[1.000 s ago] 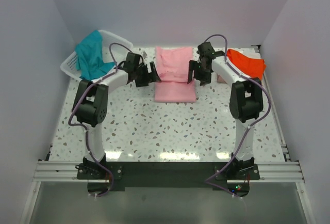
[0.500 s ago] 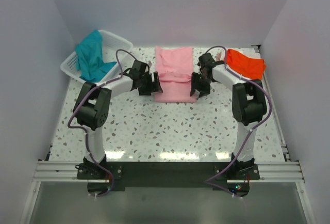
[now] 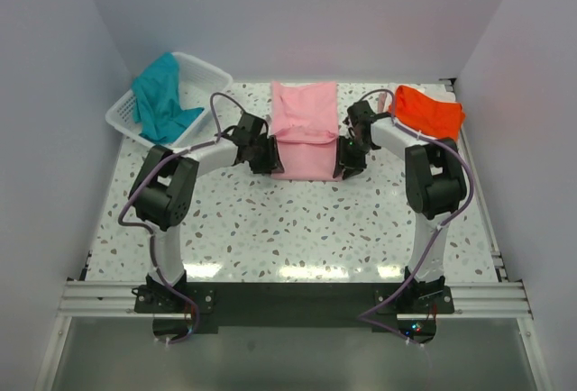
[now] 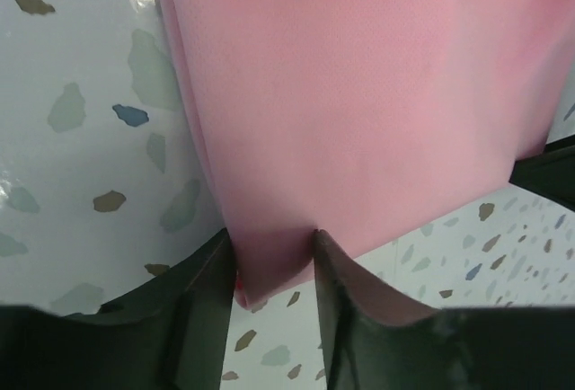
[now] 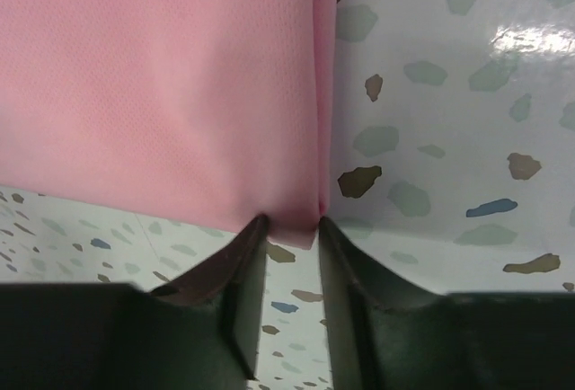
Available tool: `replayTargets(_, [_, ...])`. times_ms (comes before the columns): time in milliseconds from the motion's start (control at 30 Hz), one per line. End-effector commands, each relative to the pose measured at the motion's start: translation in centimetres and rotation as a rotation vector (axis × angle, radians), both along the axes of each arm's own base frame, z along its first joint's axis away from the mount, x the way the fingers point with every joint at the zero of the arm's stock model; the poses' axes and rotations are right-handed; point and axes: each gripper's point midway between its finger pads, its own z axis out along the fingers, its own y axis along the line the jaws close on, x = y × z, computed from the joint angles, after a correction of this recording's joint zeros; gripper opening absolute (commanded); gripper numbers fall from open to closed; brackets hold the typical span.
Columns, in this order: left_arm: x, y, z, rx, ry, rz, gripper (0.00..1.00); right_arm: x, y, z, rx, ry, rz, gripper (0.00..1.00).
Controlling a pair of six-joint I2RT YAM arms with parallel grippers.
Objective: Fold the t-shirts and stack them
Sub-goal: Fold the tshirt
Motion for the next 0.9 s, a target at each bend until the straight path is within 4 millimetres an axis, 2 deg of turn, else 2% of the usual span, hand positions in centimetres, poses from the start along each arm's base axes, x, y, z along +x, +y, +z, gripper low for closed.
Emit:
replayTargets(0, [-1.7,-0.3,-0.4,-0.024,0.043,-0.011,0.37,-0.4,1.4,-0.2,0.071,0.014,0.018,0.29])
replayTargets(33, [-1.7,-0.4,-0.3,-0.033,0.04,-0.012,0.31,-0.5,1.6,-0.1,0.079,0.016,0.024,0.25])
replayTargets(67, [-1.8,-0.5,-0.2,-0.038,0.039,-0.015,0.18,-0.6,1.6,-0.2,0.083,0.016,0.027,0.2])
replayTargets(100, [-1.8,-0.5,-0.1,-0.038,0.036,-0.014,0.1,-0.8,1.7,-0.1,0.085,0.02,0.031,0.1])
replayTargets(167, [-1.6,-0.3,1.0,-0.035,0.012,-0.005,0.0,-1.0,1.6,0.3,0.087,0.02,0.037,0.03])
replayTargets(200, [-1.4,-0.3,1.6,-0.035,-0.004,-0.004,0.0,-1.2,1.6,0.5,0.086,0.02,0.038,0.0])
replayTargets(333, [-1.0,-0.2,6.9,-0.08,-0.118,0.006,0.0,-1.3,1.1,3.8,0.081,-0.048,0.038,0.0])
replayTargets(400, [-1.2,0.2,7.8,-0.073,-0.137,0.018,0.0,-1.9,0.7,4.1,0.068,-0.049,0.032,0.0])
replayTargets(467, [-2.1,0.6,7.7,-0.069,-0.126,0.015,0.0,-2.6,0.3,4.1,0.053,-0.041,0.027,0.0])
replayTargets(667, [-5.5,1.2,5.8,-0.084,-0.043,-0.004,0.0,-4.4,-0.7,3.9,0.022,-0.016,0.023,0.0])
replayTargets(767, [-6.5,2.0,6.4,-0.068,-0.045,-0.002,0.0,-5.0,-1.3,4.9,0.001,-0.028,0.022,0.0])
replayTargets(800, [-7.0,2.3,6.4,-0.06,-0.041,0.0,0.0,-5.0,-1.5,5.8,-0.005,-0.056,0.018,0.0])
replayTargets(867, [-7.2,2.7,7.7,-0.063,-0.075,0.008,0.0,-5.3,-1.7,6.7,-0.007,-0.074,0.014,0.0])
